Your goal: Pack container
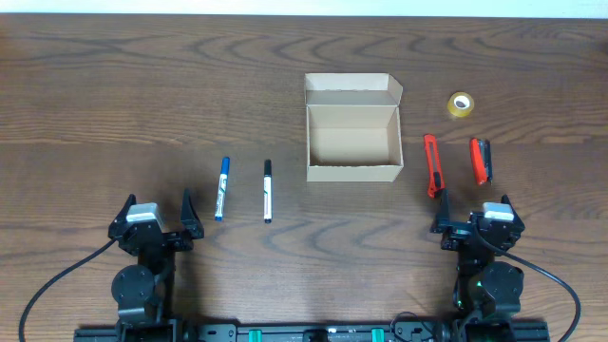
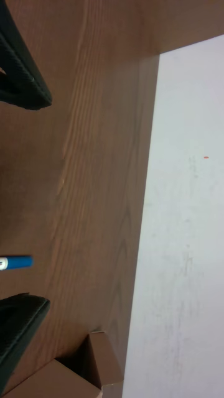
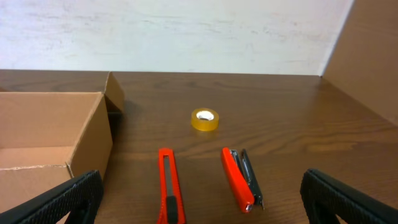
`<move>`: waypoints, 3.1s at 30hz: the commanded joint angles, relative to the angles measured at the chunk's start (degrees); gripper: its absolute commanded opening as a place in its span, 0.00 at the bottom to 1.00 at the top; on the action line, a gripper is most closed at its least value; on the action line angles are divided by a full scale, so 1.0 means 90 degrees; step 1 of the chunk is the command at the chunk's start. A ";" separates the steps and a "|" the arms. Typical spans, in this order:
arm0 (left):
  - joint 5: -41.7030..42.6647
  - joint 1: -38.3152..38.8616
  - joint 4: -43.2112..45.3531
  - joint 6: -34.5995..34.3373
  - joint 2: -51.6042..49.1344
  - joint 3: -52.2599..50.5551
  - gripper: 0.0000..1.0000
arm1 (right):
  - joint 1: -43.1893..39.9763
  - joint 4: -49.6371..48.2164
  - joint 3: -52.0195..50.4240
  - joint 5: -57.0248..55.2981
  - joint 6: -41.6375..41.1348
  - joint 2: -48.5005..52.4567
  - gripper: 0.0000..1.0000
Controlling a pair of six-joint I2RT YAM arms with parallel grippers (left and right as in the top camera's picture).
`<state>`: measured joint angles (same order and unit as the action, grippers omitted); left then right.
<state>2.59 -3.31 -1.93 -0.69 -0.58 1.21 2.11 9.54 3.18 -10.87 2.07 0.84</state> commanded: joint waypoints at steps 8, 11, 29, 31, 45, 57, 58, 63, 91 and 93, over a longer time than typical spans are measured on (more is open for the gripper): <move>-0.0124 0.0007 -0.0267 -0.0070 0.0041 -0.0107 0.95 | 0.0066 0.0010 -0.0024 0.0046 -0.0083 -0.0058 0.99; -0.0124 0.0007 -0.0267 -0.0068 0.0041 -0.0107 0.95 | 0.0066 0.0010 -0.0024 0.0046 -0.0083 -0.0058 0.99; -0.0124 0.0007 -0.0267 -0.0070 0.0041 -0.0107 0.95 | 0.0061 -0.0063 -0.0024 0.0049 -0.0085 -0.0058 0.99; -0.0124 0.0007 -0.0267 -0.0070 0.0041 -0.0104 0.95 | 0.0063 -0.0165 -0.0024 0.0228 -0.0085 -0.0058 0.99; -0.0124 0.0007 -0.0267 -0.0070 0.0041 -0.0107 0.95 | 0.0061 0.1532 0.1972 0.0376 0.0240 0.0629 0.99; -0.0124 0.0007 -0.0267 -0.0070 0.0041 -0.0107 0.95 | 0.0063 0.4835 0.6433 0.0036 -0.0559 0.4471 0.99; -0.0124 0.0007 -0.0267 -0.0070 0.0041 -0.0107 0.95 | 0.0063 0.5212 0.6897 0.0180 -0.0559 0.4779 0.99; -0.0124 0.0007 -0.0267 -0.0068 0.0041 -0.0107 0.95 | 0.0061 0.5950 0.8250 0.1545 -0.0561 0.5668 0.99; -0.0124 0.0007 -0.0267 -0.0070 0.0041 -0.0107 0.95 | -0.1610 0.4442 1.0489 0.1105 -0.0578 1.0807 0.99; -0.0124 0.0007 -0.0267 -0.0068 0.0041 -0.0107 0.95 | -0.1605 0.4257 1.0489 0.1275 -0.0534 1.0911 0.99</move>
<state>2.59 -3.31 -1.98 -1.30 -0.58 1.23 -12.16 48.86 95.94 -2.72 -2.76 98.00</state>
